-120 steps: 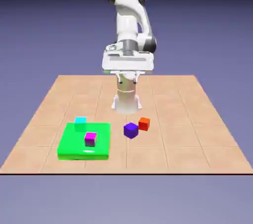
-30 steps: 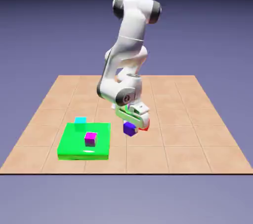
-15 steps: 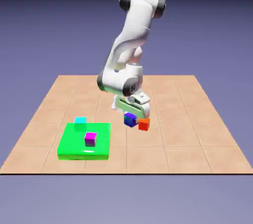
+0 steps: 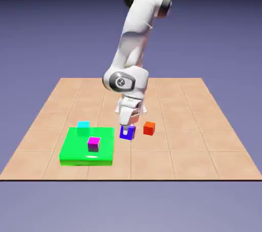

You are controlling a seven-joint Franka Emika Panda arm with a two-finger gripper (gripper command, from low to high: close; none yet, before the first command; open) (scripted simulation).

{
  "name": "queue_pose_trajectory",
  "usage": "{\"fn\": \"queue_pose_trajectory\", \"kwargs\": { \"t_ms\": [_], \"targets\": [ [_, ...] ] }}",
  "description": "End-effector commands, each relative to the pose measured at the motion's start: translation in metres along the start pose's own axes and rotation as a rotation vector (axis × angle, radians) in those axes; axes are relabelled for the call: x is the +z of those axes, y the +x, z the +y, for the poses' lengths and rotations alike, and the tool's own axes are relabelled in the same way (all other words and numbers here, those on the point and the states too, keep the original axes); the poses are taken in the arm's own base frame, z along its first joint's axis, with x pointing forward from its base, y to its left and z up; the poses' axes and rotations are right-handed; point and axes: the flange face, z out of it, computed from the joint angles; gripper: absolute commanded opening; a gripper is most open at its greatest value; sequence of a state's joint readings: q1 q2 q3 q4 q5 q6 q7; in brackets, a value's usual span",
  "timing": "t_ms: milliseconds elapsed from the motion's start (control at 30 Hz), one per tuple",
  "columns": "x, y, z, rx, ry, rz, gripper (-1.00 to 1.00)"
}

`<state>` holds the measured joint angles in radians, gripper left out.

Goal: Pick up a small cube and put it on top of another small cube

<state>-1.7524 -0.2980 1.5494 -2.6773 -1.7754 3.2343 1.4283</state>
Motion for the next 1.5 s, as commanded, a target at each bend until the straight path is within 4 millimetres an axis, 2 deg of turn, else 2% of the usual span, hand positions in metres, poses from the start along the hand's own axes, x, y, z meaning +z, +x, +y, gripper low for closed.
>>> {"fn": "queue_pose_trajectory", "kwargs": {
  "t_ms": [0, 300, 567, 933, 1267, 1300, 1467],
  "targets": [
    [0.000, 0.004, 0.006, 0.077, -0.024, 0.004, -1.00],
    [-0.002, 0.025, 0.070, 0.776, -0.219, 0.035, -1.00],
    [-0.012, 0.022, 0.129, 1.404, -0.365, 0.052, -1.00],
    [-0.030, -0.010, 0.195, 2.271, -0.523, 0.009, -1.00],
    [-0.042, -0.054, 0.225, 3.040, -0.634, -0.179, -1.00],
    [-0.043, -0.058, 0.226, -3.026, 0.626, 0.205, -1.00],
    [-0.047, -0.078, 0.229, -2.650, 0.531, 0.323, -1.00]
  ]
}}
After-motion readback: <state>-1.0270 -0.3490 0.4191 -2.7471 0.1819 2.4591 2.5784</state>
